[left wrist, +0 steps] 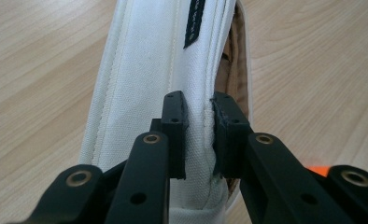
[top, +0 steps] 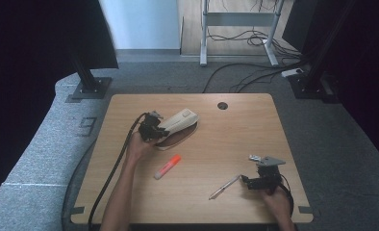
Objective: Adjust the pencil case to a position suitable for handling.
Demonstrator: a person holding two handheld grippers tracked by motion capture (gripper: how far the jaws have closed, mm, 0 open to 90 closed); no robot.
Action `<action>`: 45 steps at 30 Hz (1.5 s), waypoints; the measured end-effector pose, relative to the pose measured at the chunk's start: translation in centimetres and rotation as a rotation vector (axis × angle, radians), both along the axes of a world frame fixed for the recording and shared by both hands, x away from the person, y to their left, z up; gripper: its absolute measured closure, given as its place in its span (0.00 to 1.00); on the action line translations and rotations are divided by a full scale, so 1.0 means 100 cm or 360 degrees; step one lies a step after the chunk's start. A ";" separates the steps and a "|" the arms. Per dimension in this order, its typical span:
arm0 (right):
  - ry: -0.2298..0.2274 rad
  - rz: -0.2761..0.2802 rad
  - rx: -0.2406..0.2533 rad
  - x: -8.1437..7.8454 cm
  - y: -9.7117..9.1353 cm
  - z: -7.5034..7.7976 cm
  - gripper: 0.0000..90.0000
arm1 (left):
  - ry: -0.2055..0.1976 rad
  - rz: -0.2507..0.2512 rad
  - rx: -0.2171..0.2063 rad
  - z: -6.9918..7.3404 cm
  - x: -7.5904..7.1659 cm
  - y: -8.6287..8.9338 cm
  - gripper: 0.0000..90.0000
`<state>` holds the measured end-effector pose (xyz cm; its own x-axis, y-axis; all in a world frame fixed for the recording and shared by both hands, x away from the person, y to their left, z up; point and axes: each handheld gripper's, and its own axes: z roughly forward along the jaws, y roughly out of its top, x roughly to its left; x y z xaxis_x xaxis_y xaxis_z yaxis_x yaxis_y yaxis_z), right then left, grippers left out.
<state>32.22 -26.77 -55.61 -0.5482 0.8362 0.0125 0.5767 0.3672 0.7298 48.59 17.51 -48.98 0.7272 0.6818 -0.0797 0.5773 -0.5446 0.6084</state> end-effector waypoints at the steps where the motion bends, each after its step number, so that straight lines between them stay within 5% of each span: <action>1: 0.0000 0.0000 0.0000 0.000 0.000 0.000 0.07 | 0.0002 -0.0002 0.0001 0.001 -0.002 0.001 0.85; 22: 0.0000 0.0000 0.0001 0.000 0.000 0.000 0.07 | 0.0073 -0.0004 -0.0056 0.009 -0.044 0.026 0.86; 45: 0.0000 -0.0016 0.0001 -0.001 0.001 0.000 0.07 | 0.0046 0.0033 -0.0098 0.006 -0.096 0.042 0.86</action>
